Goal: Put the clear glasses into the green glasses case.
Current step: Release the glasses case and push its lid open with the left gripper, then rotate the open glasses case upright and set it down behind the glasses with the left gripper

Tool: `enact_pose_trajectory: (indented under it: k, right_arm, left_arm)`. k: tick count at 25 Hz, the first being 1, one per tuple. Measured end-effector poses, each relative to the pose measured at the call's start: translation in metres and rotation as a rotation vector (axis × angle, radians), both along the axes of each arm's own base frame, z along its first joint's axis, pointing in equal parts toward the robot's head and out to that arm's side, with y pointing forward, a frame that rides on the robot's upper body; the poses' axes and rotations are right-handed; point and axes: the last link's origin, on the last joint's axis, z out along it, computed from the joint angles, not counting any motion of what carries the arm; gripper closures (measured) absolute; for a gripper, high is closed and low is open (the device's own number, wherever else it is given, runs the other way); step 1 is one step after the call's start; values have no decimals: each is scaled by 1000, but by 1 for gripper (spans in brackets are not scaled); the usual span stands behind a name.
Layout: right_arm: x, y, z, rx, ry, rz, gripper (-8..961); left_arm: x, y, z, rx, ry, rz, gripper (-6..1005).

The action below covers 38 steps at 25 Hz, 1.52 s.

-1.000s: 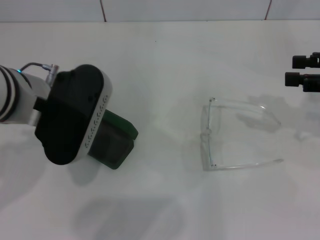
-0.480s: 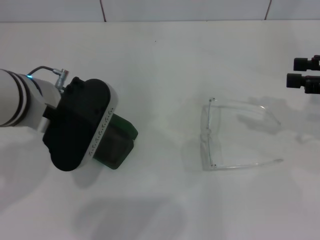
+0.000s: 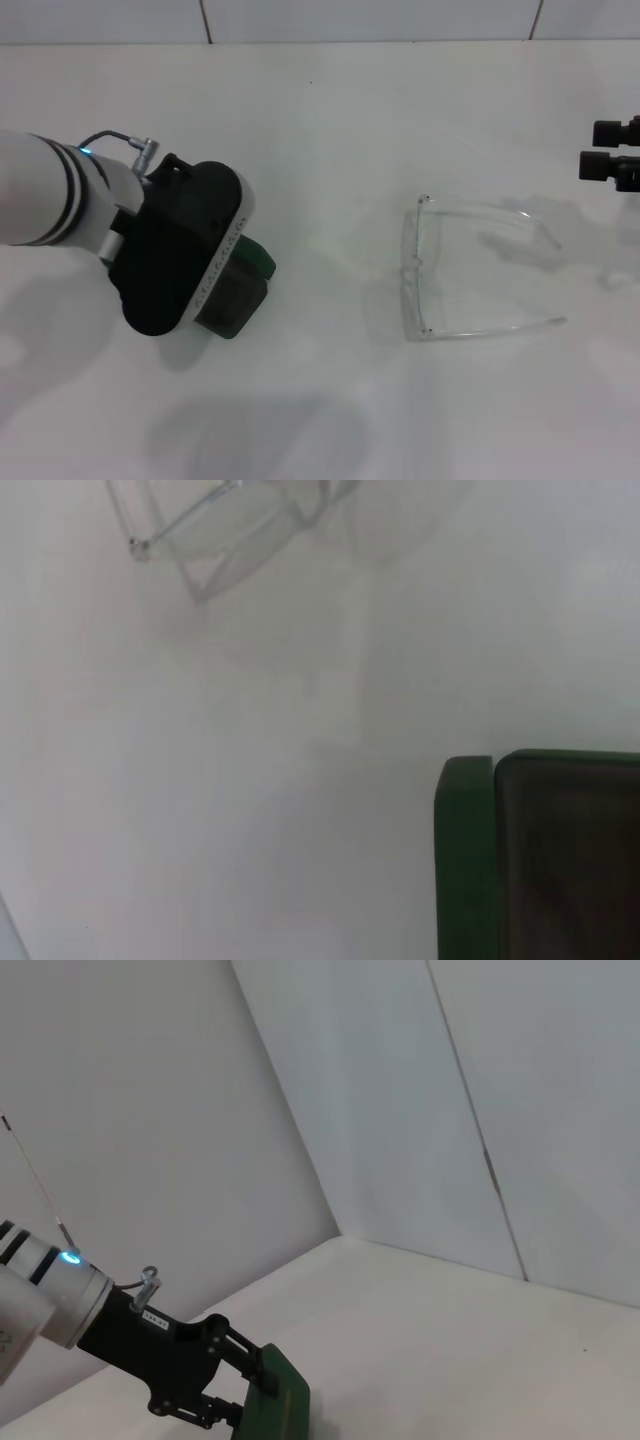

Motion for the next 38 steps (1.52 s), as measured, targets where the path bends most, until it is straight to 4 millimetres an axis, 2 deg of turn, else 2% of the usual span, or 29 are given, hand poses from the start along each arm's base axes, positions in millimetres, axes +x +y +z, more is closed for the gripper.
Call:
enact_pose_trajectory:
  k: [7, 19, 29, 38]
  right_arm:
    - [1, -1, 0, 0, 0, -3, 276]
    - [2, 0, 2, 9, 2, -8, 277]
    - [5, -1, 2, 15, 17, -14, 276]
    - [8, -1, 9, 40, 10, -3, 276]
  left_arm:
    - [-3, 3, -8, -22, 21, 10, 528]
    - [-5, 8, -10, -19, 29, 34, 534]
    - [-1, 9, -10, 0, 7, 47, 818]
    - [27, 10, -5, 98, -146, 85, 819]
